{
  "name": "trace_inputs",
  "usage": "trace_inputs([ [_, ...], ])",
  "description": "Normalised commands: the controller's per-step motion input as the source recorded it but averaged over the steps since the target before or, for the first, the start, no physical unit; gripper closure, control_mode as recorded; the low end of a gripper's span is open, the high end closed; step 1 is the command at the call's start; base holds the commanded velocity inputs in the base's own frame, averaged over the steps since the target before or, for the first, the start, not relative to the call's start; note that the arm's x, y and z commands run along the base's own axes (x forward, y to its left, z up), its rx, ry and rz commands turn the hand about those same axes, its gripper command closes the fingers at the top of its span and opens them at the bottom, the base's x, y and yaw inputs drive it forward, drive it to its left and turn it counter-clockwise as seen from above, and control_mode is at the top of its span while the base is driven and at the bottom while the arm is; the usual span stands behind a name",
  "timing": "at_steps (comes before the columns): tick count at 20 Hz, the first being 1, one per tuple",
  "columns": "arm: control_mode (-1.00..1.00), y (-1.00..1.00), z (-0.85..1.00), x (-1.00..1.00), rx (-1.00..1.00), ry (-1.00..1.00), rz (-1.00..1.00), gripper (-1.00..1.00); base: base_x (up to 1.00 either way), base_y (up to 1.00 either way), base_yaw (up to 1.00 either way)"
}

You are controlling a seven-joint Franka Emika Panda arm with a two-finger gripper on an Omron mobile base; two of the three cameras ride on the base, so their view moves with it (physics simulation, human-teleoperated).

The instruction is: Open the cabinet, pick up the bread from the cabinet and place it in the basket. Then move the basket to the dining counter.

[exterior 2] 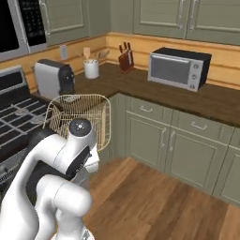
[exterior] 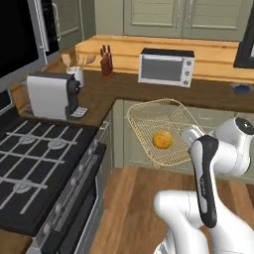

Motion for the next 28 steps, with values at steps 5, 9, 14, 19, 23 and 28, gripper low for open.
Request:
trace_inputs([
  [5, 1.00, 0.00, 0.00, 0.00, 0.00, 0.00, 0.00, 1.00, 0.13, -0.01, -0.78],
  [9, 1.00, 0.00, 0.00, 0.00, 0.00, 0.00, 0.00, 1.00, 0.08, 0.00, -0.82],
  [14, 1.00, 0.00, 0.00, 0.00, 0.00, 0.00, 0.00, 1.00, 0.06, 0.00, -0.84],
  [19, 1.00, 0.00, 0.00, 0.00, 0.00, 0.00, 0.00, 1.00, 0.10, 0.00, -0.82],
  [23, 1.00, 0.00, 0.00, 0.00, 0.00, 0.00, 0.00, 1.00, 0.14, 0.00, -0.80],
  [28, 1.00, 0.00, 0.00, 0.00, 0.00, 0.00, 0.00, 1.00, 0.35, -0.04, -0.71],
])
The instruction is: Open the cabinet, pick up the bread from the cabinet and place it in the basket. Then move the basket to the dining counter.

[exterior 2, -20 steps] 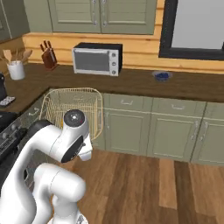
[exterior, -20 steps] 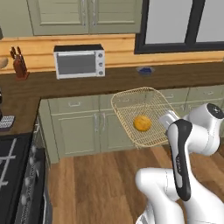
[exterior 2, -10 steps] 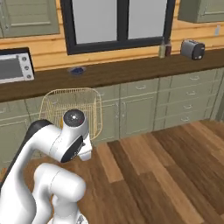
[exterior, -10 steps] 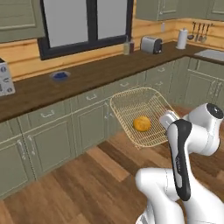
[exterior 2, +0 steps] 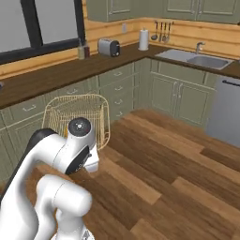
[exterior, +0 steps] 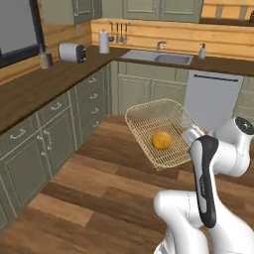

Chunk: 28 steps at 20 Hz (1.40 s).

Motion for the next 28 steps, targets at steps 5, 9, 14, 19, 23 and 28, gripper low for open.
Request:
trace_inputs([
  [5, 1.00, 0.00, 0.00, 0.00, 0.00, 0.00, 0.00, 1.00, 0.96, -0.18, -0.46],
  [9, 1.00, 0.00, 0.00, 0.00, 0.00, 0.00, 0.00, 1.00, 1.00, -0.19, -0.35],
  [14, 1.00, 0.00, 0.00, 0.00, 0.00, 0.00, 0.00, 1.00, 0.75, -0.46, -0.49],
  [19, 1.00, 0.00, 0.00, 0.00, 0.00, 0.00, 0.00, 1.00, 0.23, -0.28, -0.73],
  [23, 1.00, 0.00, 0.00, 0.00, 0.00, 0.00, 0.00, 1.00, 0.20, -0.22, -0.75],
  [28, 1.00, 0.00, 0.00, 0.00, 0.00, 0.00, 0.00, 1.00, 0.38, -0.33, -0.67],
])
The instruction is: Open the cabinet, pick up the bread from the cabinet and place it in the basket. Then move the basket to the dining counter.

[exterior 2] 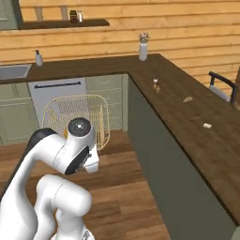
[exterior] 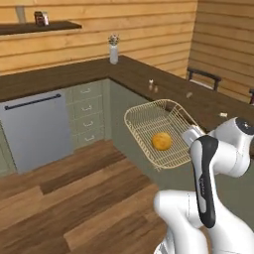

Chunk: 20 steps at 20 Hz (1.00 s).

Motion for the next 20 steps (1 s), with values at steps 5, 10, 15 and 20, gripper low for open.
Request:
trace_inputs([
  [5, 1.00, 0.00, 0.00, 0.00, 0.00, 0.00, 0.00, 1.00, 0.50, -0.43, -0.61],
  [10, 1.00, 0.00, 0.00, 0.00, 0.00, 0.00, 0.00, 1.00, 0.47, -0.26, -0.64],
  [15, 1.00, 0.00, 0.00, 0.00, 0.00, 0.00, 0.00, 1.00, 0.86, 0.02, -0.56],
  [20, 1.00, 0.00, 0.00, 0.00, 0.00, 0.00, 0.00, 1.00, 0.84, 0.32, -0.31],
])
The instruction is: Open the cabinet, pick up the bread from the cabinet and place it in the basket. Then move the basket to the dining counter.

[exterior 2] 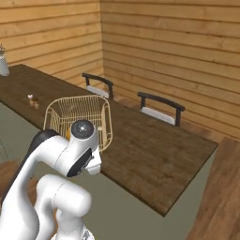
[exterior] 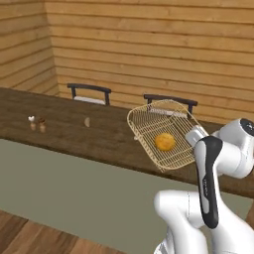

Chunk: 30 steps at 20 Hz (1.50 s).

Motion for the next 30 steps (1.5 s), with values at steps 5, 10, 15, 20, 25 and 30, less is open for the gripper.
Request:
trace_inputs([
  [5, 1.00, 0.00, 0.00, 0.00, 0.00, 0.00, 0.00, 1.00, 0.28, 0.00, -0.12],
  [10, 1.00, 0.00, 0.00, 0.00, 0.00, 0.00, 0.00, 1.00, 0.44, 0.00, -0.12],
  [15, 1.00, 0.00, 0.00, 0.00, 0.00, 0.00, 0.00, 1.00, 0.50, 0.06, -0.18],
  [20, 1.00, 0.00, 0.00, 0.00, 0.00, 0.00, 0.00, 1.00, 0.41, 0.08, -0.08],
  [25, -1.00, 0.00, -0.15, 0.80, 0.00, 0.08, -0.01, 1.00, 0.19, 0.03, -0.02],
  [30, -1.00, 0.05, -0.18, 1.00, 0.00, 0.08, -0.07, 1.00, 0.00, 0.00, 0.00],
])
